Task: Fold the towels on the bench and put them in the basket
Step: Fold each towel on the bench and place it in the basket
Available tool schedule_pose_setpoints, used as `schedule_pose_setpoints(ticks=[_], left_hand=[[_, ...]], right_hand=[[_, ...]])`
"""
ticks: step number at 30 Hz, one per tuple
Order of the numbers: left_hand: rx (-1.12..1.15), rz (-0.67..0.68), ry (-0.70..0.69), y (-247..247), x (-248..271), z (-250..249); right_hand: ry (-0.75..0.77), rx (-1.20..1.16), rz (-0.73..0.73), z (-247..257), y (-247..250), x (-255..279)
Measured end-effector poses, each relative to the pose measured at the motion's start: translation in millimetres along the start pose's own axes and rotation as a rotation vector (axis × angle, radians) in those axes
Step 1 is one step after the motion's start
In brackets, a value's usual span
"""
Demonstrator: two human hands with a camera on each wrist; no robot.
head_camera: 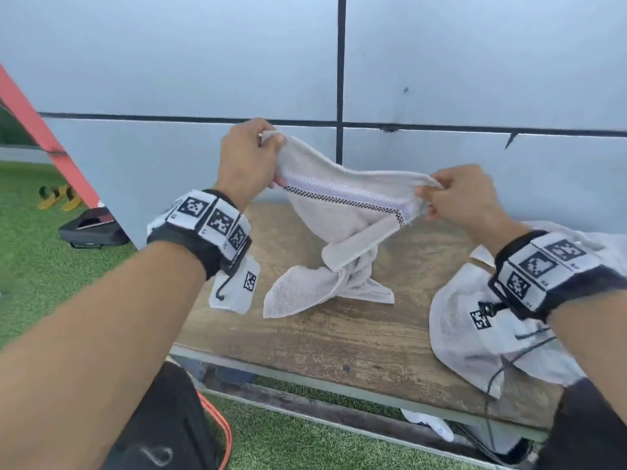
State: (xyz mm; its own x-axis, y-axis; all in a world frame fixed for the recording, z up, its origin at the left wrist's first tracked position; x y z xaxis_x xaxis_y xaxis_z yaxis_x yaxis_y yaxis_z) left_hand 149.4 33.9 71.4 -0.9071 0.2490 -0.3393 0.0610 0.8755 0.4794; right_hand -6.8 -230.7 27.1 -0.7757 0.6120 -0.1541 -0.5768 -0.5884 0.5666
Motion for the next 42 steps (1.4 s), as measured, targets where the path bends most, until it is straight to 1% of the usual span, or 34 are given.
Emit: schedule_pose_setpoints(ticks=[2,3,4,5,7,9,10,11,12,14,15,17,20,21,23,25,26,27,28,30,33,35,37,40,42], left_hand=[[0.139,0.028,0.044,4,-30,-34],[0.178,0.021,0.044,9,-44,-51],[0.199,-0.001,0.023,16,-59,-66],[0.224,-0.038,-0.016,23,-73,-83],[0.211,-0.137,-0.133,38,-95,-112],[0.184,-0.275,-0.290,51,-99,-136],[0.216,-0.341,-0.368,56,-95,-145],[0.271,-0.373,-0.420,59,-87,-150],[0.302,-0.389,-0.460,61,-78,-150],[0.312,-0.356,-0.477,57,-59,-134],[0.292,-0.320,-0.447,51,-50,-119],[0.239,-0.237,-0.331,37,-30,-82],[0.175,-0.074,-0.073,11,8,-19],[0.127,-0.026,0.020,3,21,3],[0.042,0.071,0.186,-9,44,42],[0.041,0.192,0.349,-20,64,70],[0.008,0.258,0.410,-25,73,80],[-0.071,0.324,0.440,-28,81,87],[-0.156,0.375,0.444,-32,85,93],[-0.276,0.414,0.400,-39,88,103],[-0.343,0.432,0.328,-49,84,112],[-0.356,0.470,0.268,-59,80,118],[-0.411,0.529,0.197,-72,74,124],[-0.512,0.695,0.122,-100,65,139],[-0.574,0.762,0.095,-118,59,148]], right_hand=[[-0.037,-0.165,-0.055,30,20,-36],[-0.029,-0.249,-0.086,49,32,-51],[0.016,-0.331,-0.108,72,45,-65],[0.092,-0.427,-0.120,96,57,-75],[0.279,-0.646,-0.132,140,79,-87],[0.468,-0.790,-0.166,169,98,-90],[0.561,-0.833,-0.181,177,106,-88],[0.636,-0.875,-0.192,180,113,-85],[0.681,-0.922,-0.200,180,119,-81],[0.665,-0.966,-0.189,167,119,-70],[0.633,-0.919,-0.187,155,115,-66],[0.535,-0.730,-0.157,121,97,-57],[0.299,-0.389,-0.035,62,68,-33],[0.228,-0.240,0.031,43,57,-23],[0.119,0.052,0.216,8,33,-3],[0.057,0.306,0.400,-21,11,11],[0.040,0.391,0.471,-32,1,17],[0.030,0.445,0.524,-41,-8,22],[0.023,0.480,0.563,-47,-17,25],[0.004,0.494,0.613,-56,-31,30],[0.000,0.526,0.602,-60,-52,29],[0.044,0.587,0.577,-64,-69,24],[0.104,0.644,0.599,-69,-89,18],[0.198,0.680,0.667,-70,-118,10],[0.236,0.644,0.642,-69,-134,0]])
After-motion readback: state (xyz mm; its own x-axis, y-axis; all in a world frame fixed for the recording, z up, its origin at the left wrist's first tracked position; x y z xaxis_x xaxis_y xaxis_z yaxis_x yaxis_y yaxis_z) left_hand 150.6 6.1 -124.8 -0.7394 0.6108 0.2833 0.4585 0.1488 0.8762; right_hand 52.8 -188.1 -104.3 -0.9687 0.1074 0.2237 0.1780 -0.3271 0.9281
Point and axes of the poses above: each hand's wrist, its own x-axis away from the middle knuckle, its own y-axis out of the back of the hand, z = x × y, the point moved 2 cm from there along -x, towards the middle knuckle, and after that the axes turned 2 degrees about -x, right-handed, at the moved point
